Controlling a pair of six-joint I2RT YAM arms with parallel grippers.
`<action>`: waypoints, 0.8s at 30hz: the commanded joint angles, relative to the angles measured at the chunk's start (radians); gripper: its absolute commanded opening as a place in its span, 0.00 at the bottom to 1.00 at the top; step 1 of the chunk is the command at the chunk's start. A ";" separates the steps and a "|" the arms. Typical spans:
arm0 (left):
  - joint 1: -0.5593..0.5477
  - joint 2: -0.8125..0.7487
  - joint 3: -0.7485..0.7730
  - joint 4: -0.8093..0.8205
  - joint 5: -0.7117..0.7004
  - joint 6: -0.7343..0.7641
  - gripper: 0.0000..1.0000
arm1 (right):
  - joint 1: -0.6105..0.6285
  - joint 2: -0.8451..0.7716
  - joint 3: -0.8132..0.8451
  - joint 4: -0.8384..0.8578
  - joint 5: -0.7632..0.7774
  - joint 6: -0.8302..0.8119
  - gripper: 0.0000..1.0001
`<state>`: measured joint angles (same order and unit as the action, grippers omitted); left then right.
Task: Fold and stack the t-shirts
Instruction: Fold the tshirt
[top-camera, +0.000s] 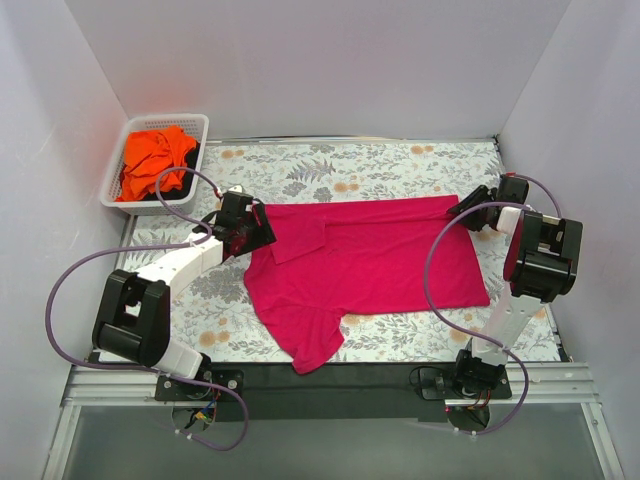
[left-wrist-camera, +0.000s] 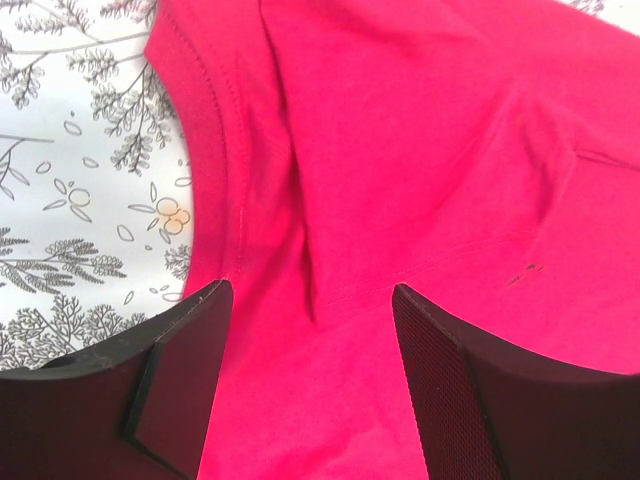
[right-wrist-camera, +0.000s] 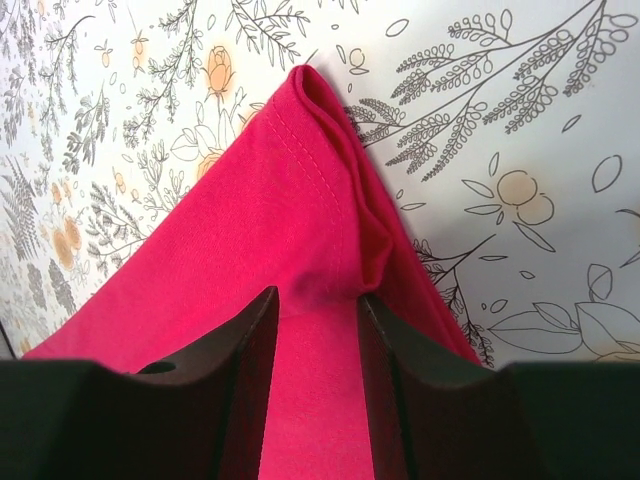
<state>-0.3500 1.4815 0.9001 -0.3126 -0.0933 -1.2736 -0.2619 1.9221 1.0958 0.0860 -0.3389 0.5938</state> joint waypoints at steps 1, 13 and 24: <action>0.000 -0.036 -0.013 -0.008 -0.017 -0.004 0.61 | -0.005 -0.018 0.009 0.046 0.012 0.008 0.38; 0.000 -0.046 -0.027 -0.006 -0.019 -0.009 0.61 | -0.014 -0.072 -0.010 0.043 0.028 -0.005 0.14; 0.000 -0.055 -0.036 -0.011 -0.013 -0.010 0.61 | -0.017 -0.106 -0.022 -0.064 0.095 -0.020 0.12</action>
<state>-0.3500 1.4796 0.8700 -0.3176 -0.0937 -1.2804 -0.2722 1.8408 1.0672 0.0654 -0.2890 0.5949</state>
